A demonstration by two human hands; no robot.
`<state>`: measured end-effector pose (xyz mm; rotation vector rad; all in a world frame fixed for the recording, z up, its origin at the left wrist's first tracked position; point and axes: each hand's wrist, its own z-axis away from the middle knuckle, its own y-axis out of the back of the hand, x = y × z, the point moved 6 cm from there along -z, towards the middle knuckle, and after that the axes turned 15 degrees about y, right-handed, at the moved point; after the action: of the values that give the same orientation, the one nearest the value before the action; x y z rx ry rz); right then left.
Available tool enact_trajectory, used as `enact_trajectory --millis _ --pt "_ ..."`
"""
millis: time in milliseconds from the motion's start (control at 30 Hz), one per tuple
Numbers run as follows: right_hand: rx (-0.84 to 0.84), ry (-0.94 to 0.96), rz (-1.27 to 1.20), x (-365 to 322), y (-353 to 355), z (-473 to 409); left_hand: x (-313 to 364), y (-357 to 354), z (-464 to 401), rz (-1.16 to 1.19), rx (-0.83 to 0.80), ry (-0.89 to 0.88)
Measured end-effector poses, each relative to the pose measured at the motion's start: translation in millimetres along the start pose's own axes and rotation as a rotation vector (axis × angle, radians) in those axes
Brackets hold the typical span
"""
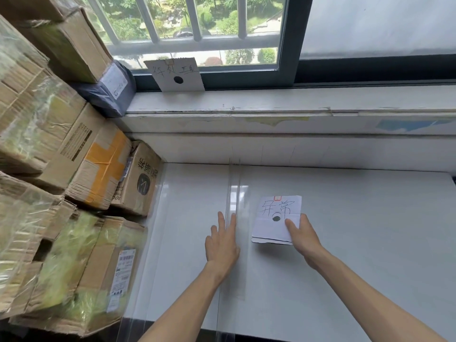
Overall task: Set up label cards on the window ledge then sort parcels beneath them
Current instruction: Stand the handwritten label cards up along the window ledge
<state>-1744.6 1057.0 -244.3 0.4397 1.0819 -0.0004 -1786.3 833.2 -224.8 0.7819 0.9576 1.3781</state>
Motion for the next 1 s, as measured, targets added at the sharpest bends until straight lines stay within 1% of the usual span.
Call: enact_trajectory --millis 167,300,467,533,633,733,833,967,1000 --pt "0.019 -0.016 -0.033 11.6 9.9 9.3 12.2 1.7 10.3 -0.036 0.045 -0.070" --pt "0.058 -0.035 -0.045 19.0 18.0 19.7 7.9 -0.3 15.6 -0.021 0.050 -0.018" --pt "0.091 -0.045 -0.060 21.9 17.6 32.4 -4.8 -11.5 11.3 0.040 0.021 -0.007" --pt "0.091 -0.041 -0.058 21.3 14.9 38.8 -8.7 -17.6 14.3 0.137 -0.047 0.011" --pt "0.103 -0.037 -0.058 18.6 10.5 45.1 -15.2 -20.5 11.4 0.441 -0.184 0.106" --pt "0.101 -0.028 -0.047 16.8 6.8 50.8 -21.4 -18.9 6.3 0.663 -0.243 0.190" --pt "0.113 -0.024 -0.044 15.8 4.9 55.4 -23.4 -17.8 3.1 0.713 -0.257 0.194" --pt "0.119 -0.022 -0.033 15.4 4.6 63.8 -8.2 -16.8 8.4 0.656 -0.289 0.127" --pt "0.123 -0.023 -0.030 15.2 6.1 66.1 -3.3 -16.3 10.0 0.626 -0.273 0.100"
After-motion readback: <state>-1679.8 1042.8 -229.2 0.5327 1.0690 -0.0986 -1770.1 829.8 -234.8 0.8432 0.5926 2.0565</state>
